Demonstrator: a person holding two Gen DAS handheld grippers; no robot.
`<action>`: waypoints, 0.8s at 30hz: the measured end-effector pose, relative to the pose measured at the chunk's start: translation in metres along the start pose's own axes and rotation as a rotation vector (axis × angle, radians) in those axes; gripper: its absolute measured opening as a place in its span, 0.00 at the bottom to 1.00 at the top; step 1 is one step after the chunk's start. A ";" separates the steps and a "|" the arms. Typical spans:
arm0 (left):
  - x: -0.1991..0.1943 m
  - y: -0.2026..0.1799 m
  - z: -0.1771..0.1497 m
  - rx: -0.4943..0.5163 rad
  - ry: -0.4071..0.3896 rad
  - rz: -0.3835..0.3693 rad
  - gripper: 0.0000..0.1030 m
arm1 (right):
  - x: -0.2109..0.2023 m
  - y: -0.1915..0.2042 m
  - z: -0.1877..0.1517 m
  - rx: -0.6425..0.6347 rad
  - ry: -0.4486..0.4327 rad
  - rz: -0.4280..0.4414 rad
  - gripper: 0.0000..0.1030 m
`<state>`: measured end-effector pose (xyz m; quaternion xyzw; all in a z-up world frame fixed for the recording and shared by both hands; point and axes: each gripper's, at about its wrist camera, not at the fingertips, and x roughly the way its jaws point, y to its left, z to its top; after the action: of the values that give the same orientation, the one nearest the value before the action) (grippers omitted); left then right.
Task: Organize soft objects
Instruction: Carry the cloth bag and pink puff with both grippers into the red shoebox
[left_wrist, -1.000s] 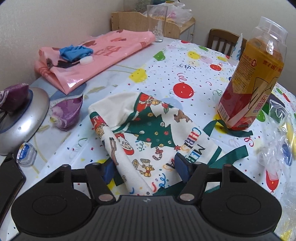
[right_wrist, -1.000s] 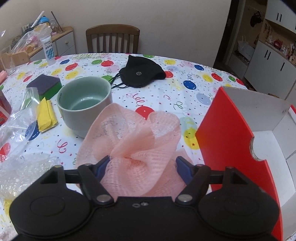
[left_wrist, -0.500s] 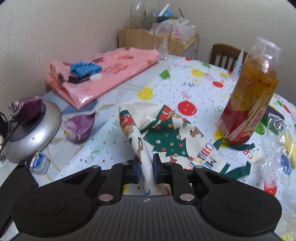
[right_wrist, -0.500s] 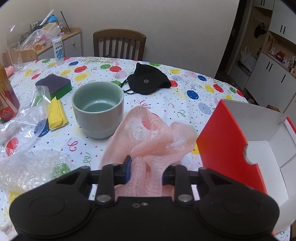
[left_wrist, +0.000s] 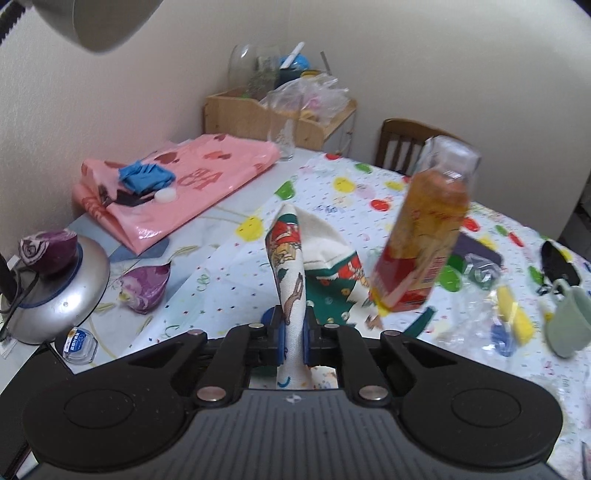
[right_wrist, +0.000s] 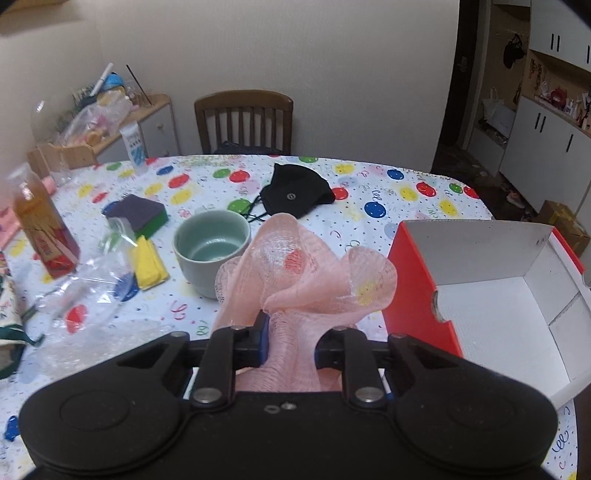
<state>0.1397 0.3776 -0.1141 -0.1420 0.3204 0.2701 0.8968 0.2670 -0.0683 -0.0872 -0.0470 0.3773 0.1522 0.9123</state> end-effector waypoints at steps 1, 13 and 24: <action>-0.005 -0.002 0.001 -0.001 -0.005 -0.012 0.08 | -0.005 -0.002 0.001 0.003 0.000 0.014 0.19; -0.055 -0.027 0.010 -0.013 -0.043 -0.042 0.08 | -0.051 -0.046 0.021 0.017 -0.040 0.130 0.18; -0.104 -0.092 0.027 -0.009 -0.049 -0.174 0.08 | -0.072 -0.112 0.035 0.048 -0.059 0.149 0.18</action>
<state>0.1386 0.2730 -0.0182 -0.1668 0.2833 0.1958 0.9239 0.2773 -0.1851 -0.0149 0.0076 0.3564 0.2117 0.9100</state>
